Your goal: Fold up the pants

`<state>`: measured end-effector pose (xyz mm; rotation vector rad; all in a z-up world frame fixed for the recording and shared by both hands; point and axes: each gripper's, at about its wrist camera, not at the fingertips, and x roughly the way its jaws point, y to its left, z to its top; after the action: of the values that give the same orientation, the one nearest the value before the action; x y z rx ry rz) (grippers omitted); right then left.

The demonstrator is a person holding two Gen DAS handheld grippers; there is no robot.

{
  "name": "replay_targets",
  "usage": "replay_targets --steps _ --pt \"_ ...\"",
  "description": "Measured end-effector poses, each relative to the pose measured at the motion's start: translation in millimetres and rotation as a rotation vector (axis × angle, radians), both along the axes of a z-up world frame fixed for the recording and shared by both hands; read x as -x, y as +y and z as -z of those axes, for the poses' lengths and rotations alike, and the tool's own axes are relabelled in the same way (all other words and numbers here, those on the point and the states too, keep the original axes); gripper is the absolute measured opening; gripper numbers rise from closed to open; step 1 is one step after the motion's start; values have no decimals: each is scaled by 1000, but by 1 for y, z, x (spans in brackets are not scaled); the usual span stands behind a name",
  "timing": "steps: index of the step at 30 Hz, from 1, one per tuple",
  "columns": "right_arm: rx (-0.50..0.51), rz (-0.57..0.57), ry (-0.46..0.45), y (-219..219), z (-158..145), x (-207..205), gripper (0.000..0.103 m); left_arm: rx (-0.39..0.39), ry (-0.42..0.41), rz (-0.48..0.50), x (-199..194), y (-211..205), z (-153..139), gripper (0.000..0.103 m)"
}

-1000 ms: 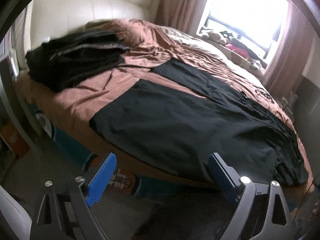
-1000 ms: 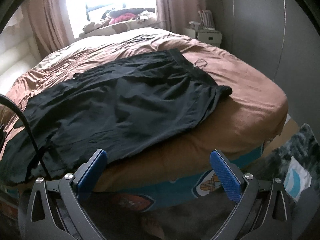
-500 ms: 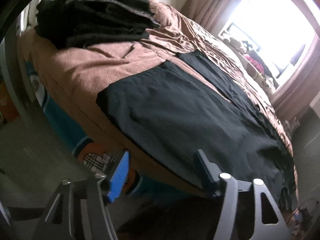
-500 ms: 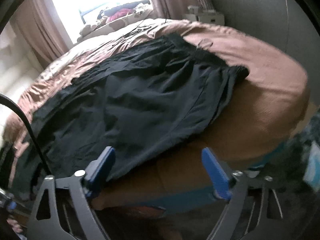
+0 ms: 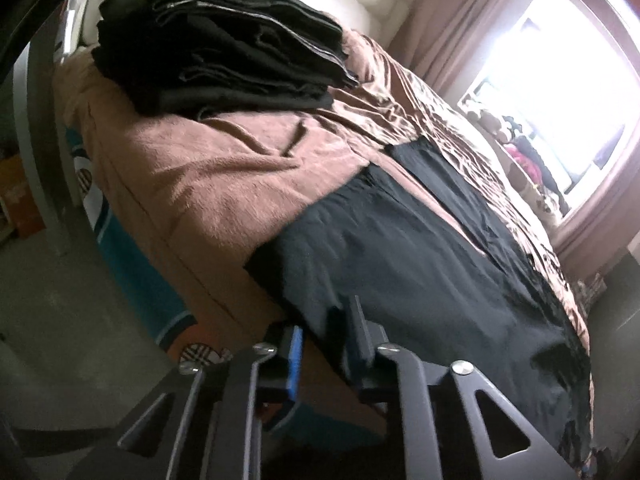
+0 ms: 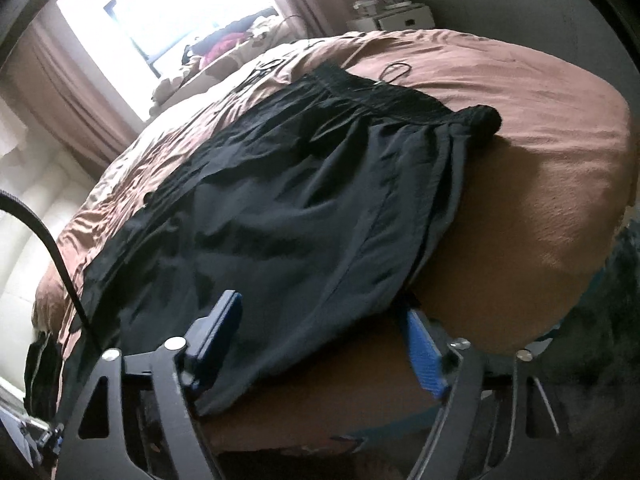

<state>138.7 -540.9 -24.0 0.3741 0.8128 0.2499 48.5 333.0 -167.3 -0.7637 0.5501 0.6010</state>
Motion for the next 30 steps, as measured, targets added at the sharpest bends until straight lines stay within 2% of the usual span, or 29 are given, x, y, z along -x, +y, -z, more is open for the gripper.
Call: replay_targets --steps 2,6,8,11,14,16,18,21,27,30 --pt "-16 27 -1 -5 -2 1 71 -2 -13 5 -2 2 -4 9" --pt "-47 71 12 -18 -3 -1 71 -38 -36 24 -8 0 -22 7" --pt "-97 94 30 -31 1 -4 71 -46 -55 27 -8 0 -33 7" --pt "-141 108 44 -43 3 -10 60 -58 -73 32 -10 1 -49 7" --pt "-129 109 35 -52 2 -23 48 -100 -61 42 -19 -1 -64 6" --pt "-122 104 46 -55 2 -32 35 -123 -53 45 -25 -4 -74 6" --pt "-140 98 48 -58 1 -39 28 -139 -48 46 -32 -4 -85 6" --pt "-132 84 53 -59 -1 -49 7 -161 -41 45 -42 -5 -101 6" --pt "-85 73 -1 -51 -15 -50 2 -221 -15 50 -64 -9 -133 6" --pt "-72 70 -37 -48 -27 -45 2 -224 -19 50 -74 -9 -145 6"
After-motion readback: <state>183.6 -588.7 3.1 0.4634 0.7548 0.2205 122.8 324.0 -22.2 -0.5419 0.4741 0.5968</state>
